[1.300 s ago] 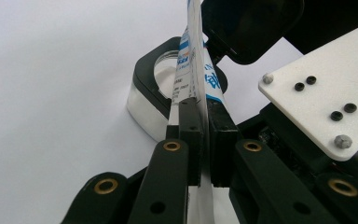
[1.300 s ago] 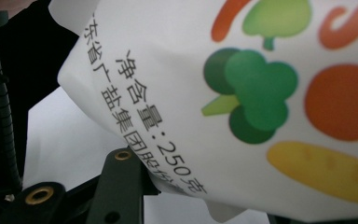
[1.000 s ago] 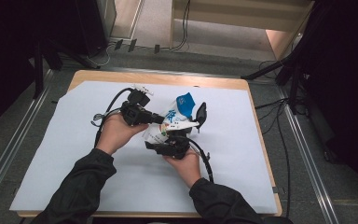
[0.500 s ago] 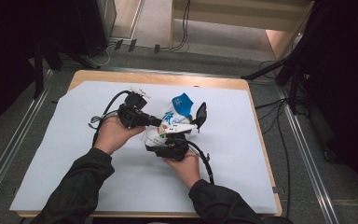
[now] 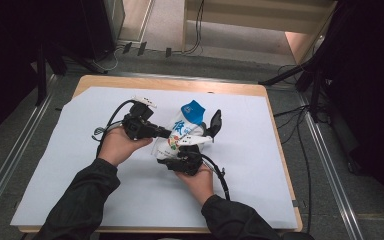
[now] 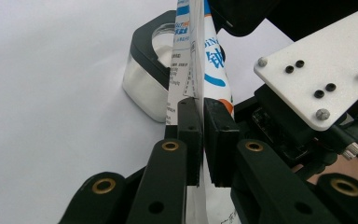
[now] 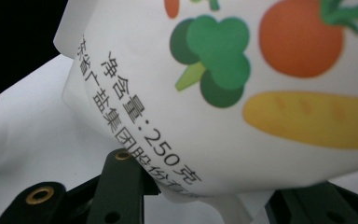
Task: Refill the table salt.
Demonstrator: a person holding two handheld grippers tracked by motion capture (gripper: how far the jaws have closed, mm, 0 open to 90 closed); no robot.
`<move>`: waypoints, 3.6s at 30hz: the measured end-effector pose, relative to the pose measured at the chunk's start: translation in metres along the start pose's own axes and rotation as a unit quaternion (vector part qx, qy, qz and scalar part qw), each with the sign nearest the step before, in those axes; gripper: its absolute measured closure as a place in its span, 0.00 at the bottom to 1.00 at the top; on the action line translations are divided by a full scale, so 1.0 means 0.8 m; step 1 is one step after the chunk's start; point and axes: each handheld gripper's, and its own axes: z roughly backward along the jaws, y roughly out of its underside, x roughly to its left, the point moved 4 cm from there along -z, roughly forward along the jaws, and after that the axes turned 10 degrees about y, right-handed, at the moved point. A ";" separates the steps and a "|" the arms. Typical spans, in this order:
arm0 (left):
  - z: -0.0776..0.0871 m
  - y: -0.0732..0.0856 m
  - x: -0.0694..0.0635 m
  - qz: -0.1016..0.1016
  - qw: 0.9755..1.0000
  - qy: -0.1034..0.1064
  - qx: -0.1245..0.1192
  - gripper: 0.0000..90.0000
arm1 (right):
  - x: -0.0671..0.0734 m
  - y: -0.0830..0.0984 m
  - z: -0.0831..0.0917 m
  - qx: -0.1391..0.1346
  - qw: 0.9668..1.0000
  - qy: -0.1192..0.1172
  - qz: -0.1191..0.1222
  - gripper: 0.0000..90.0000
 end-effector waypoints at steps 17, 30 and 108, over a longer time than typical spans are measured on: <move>-0.010 0.005 0.000 -0.004 1.000 -0.006 0.005 0.97 | -0.003 0.008 -0.002 0.005 1.000 0.014 0.004 0.69; 0.001 0.014 -0.002 -0.024 1.000 0.009 0.005 1.00 | -0.005 0.015 -0.002 0.008 1.000 0.016 0.003 0.69; 0.101 0.053 0.059 0.002 0.993 -0.068 -0.101 1.00 | -0.093 0.005 0.144 0.014 0.997 0.068 0.022 0.61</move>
